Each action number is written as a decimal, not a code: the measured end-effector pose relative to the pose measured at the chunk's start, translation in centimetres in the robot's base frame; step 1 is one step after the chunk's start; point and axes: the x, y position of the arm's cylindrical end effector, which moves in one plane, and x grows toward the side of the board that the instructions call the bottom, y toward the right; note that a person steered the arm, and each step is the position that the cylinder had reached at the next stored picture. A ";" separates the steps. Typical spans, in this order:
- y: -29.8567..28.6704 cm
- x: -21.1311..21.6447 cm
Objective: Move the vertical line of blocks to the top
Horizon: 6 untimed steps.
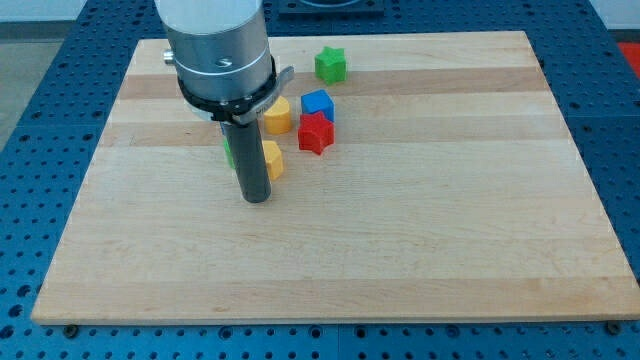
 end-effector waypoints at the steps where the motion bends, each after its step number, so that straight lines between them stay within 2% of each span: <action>1: 0.8 -1.7; 3: 1.8 -4.1; 5: -1.8 -1.4; 6: -2.0 -3.2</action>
